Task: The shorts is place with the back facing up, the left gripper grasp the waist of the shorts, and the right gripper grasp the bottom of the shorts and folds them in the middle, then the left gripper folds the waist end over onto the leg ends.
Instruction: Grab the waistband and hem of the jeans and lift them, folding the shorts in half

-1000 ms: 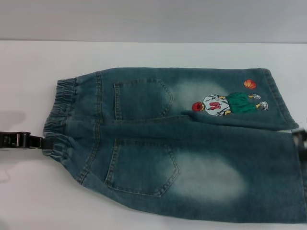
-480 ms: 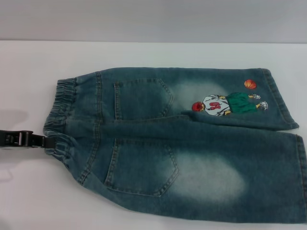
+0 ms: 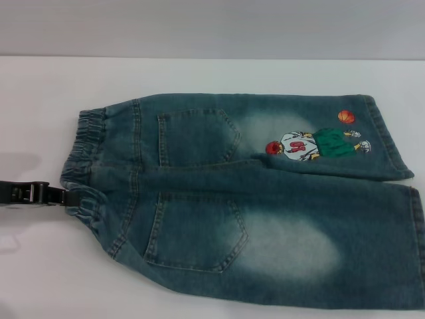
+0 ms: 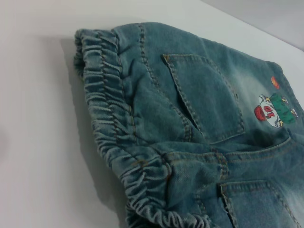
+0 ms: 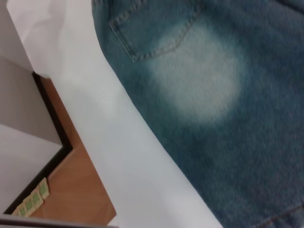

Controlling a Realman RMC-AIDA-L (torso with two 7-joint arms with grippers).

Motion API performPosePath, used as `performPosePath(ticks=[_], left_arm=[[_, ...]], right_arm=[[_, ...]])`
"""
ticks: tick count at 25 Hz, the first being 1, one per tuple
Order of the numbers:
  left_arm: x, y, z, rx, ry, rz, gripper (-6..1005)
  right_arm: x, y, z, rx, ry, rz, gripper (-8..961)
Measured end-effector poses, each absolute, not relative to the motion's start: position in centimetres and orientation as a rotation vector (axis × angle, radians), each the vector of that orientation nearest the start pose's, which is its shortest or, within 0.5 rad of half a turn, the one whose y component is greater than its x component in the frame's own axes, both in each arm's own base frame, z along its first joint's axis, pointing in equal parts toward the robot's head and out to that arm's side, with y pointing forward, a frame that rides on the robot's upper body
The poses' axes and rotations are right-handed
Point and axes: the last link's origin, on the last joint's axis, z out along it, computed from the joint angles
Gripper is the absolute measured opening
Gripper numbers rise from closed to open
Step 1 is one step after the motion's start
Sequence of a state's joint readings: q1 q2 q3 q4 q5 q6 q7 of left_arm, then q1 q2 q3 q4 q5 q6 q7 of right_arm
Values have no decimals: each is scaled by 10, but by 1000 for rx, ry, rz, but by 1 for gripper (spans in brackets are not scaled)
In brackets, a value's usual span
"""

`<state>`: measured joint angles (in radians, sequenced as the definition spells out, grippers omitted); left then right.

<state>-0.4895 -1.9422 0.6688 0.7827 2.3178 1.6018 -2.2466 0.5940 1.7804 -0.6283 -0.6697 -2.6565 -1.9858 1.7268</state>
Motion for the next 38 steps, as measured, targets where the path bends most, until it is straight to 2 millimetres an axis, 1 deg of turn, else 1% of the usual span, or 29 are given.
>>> performPosePath(ticks=[5,9,10,23,33,38], left_arm=[[-324,320,64,-2346,-1714,-278,37],[-322,322,64,-2347,-1712,-280,37],[-322,322,64,-2347,-1711,-280,37],[-322,324,65,-2341,-1711,-281,36],[-322,324,66,-2341,-1709,-280,36],[-320,325,67,-2345,-1708,-281,36]], right_arm=[[333,283,111,-2970,1291,-299,568],[338,283,103,-2937,1317,-387,568],[338,284,99,-2927,1322,-419,568],[331,289,83,-2955,1274,-447,568],[326,291,79,-2972,1265,-488,568],[325,292,78,-2977,1262,-537,562]])
